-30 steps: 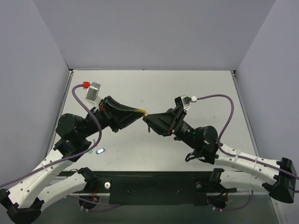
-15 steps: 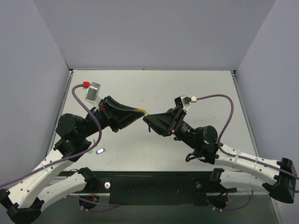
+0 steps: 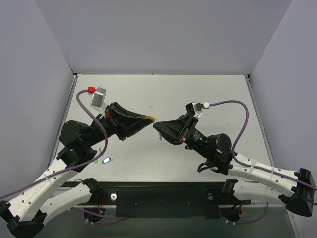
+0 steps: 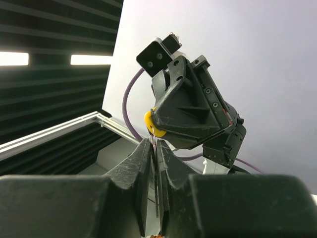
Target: Remove the keys from the keyring
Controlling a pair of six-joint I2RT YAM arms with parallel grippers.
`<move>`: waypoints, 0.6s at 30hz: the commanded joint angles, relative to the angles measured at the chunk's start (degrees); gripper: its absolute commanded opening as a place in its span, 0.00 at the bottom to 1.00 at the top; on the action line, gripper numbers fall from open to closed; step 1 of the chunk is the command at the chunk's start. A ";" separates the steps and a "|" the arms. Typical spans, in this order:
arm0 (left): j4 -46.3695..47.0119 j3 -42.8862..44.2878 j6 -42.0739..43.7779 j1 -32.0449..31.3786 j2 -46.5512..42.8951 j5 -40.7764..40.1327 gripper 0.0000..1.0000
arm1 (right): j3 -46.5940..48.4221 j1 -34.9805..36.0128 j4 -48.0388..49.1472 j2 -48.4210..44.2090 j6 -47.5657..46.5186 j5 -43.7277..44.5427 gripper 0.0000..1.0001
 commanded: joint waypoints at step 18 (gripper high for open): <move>-23.66 6.40 8.50 -0.35 -5.83 -1.69 0.54 | 7.94 -0.43 -37.23 -9.31 -18.13 -3.95 0.00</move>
